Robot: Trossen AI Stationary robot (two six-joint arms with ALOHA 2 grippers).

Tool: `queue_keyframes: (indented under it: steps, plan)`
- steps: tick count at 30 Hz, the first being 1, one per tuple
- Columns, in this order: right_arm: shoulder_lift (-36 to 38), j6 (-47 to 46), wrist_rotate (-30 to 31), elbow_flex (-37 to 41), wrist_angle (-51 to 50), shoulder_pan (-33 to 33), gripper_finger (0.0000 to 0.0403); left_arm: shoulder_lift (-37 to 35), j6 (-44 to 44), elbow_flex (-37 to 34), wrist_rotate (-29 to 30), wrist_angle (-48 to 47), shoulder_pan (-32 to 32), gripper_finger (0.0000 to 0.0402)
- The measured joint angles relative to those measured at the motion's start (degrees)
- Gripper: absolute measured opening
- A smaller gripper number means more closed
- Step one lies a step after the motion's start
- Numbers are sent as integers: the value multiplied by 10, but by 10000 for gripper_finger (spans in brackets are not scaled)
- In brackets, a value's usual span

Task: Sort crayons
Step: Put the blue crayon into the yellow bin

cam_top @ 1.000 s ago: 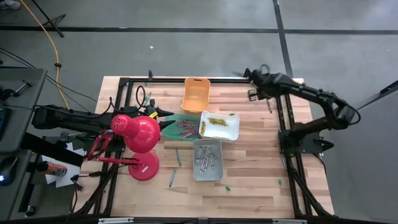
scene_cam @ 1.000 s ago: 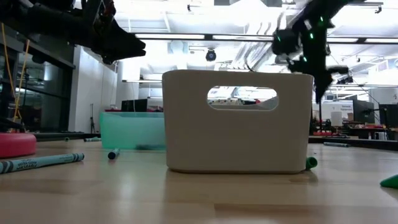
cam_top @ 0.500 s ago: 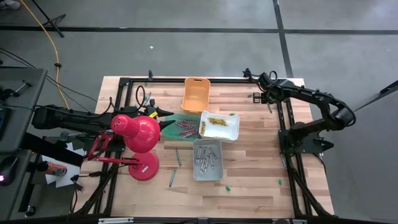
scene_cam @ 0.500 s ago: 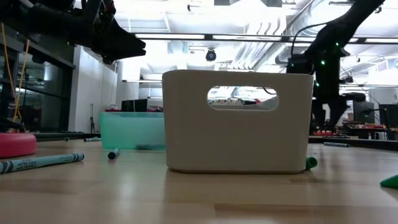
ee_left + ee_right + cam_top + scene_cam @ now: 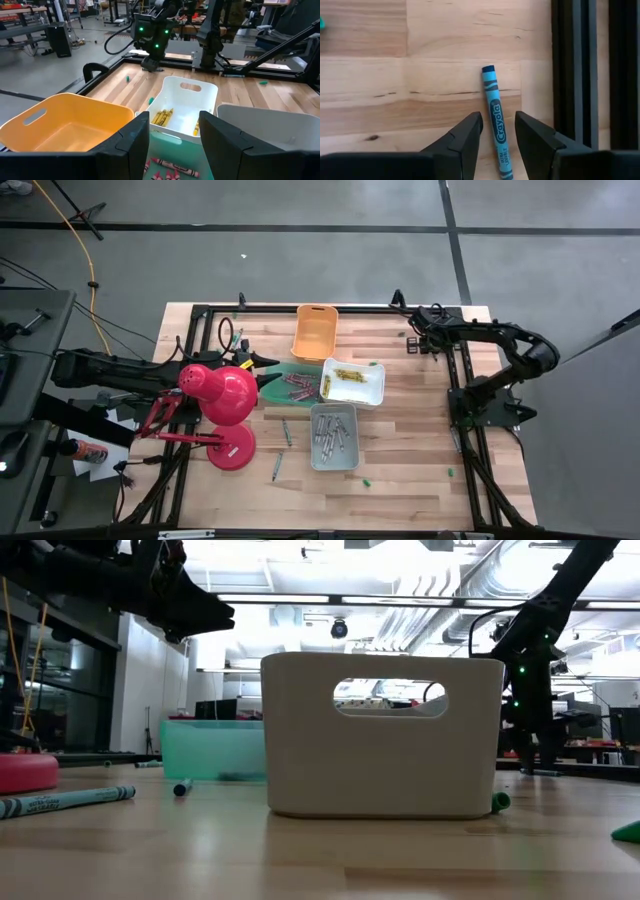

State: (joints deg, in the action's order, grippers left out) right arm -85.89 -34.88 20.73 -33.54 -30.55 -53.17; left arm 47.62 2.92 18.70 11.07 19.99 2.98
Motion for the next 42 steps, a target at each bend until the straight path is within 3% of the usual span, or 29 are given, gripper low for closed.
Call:
queue_keyframes:
  steps: [4,10,20,24,31,36,42]
  plan:
    - [-1,23,-9,0,-4,0,108,0,0,0,0,0,0,161]
    - [-2,63,-20,0,-7,3,14,0,42,0,0,11,-1,161]
    - [34,71,-5,7,-20,51,4,0,45,0,0,12,-1,161]
    - [96,77,-52,11,-35,82,2,0,45,0,0,26,-1,161]
    - [238,65,-30,9,-4,176,0,-2,26,0,0,39,-1,161]
    - [325,65,-24,58,160,264,3,-2,25,0,0,39,-1,161]
    - [337,91,-55,197,550,362,2,-2,25,0,0,40,-1,161]
